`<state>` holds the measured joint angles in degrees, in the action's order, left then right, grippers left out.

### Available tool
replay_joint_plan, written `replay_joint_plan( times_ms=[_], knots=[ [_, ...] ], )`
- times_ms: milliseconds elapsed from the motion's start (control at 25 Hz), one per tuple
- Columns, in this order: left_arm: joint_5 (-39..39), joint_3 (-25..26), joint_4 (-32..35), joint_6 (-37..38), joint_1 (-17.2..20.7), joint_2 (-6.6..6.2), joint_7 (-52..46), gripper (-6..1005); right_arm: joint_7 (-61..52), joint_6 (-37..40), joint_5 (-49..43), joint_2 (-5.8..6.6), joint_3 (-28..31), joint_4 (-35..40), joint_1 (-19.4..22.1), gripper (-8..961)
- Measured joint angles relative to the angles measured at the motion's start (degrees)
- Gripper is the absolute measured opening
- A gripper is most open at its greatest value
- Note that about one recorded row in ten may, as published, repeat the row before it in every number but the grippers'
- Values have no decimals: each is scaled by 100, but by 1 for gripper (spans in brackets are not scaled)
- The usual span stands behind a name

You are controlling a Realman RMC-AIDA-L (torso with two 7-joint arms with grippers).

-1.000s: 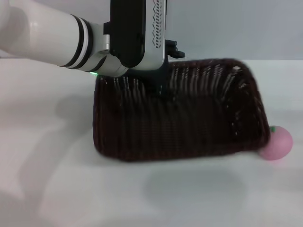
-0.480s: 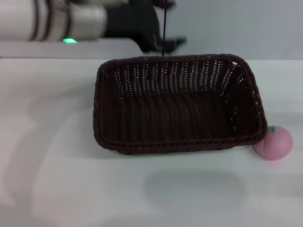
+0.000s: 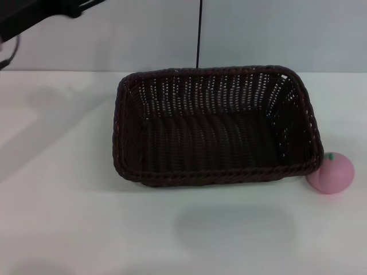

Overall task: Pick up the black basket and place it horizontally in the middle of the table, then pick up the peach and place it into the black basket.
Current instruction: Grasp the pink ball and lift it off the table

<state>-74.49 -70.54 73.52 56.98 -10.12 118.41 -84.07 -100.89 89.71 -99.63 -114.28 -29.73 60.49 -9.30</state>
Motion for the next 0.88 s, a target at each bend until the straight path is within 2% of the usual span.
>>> replay_joint_plan(
  times_ms=[120,160,240,280,360,440,480,520,640,680,880],
  knots=[
    [556,-25,-257,17,307,6,401,783,-1199,822,-1402,141,341,1042,-464,488],
    [883,-51,-474,58,458,6,636,783,-1473,1080,-1769,212,376,1240,-621,488],
    [1066,-69,-641,116,548,5,779,783,-2059,1627,-2629,356,375,1578,-978,487],
    [1391,-75,-990,317,640,4,1075,783,-2408,1941,-3350,440,346,1724,-1316,486],
    [1483,-74,-1109,389,660,4,1163,783,-2487,2056,-3650,442,342,1739,-1465,485],
    [1674,-53,-1412,561,684,5,1340,783,-2548,2169,-4069,396,328,1713,-1708,484],
    [1731,-39,-1550,625,688,6,1381,783,-2554,2193,-4308,310,238,1592,-1840,484],
    [1731,-39,-1550,625,688,6,1381,783,-2554,2193,-4308,310,238,1592,-1840,483],
    [1790,-41,-1788,749,703,3,1519,783,-2554,2074,-4432,195,-57,1224,-1939,482],
    [1790,-41,-1788,749,703,3,1519,783,-2534,1851,-4437,111,-278,880,-1985,482],
    [1798,-65,-1907,763,747,7,1729,783,-2523,1306,-4463,15,-649,258,-2027,479]
  ],
)
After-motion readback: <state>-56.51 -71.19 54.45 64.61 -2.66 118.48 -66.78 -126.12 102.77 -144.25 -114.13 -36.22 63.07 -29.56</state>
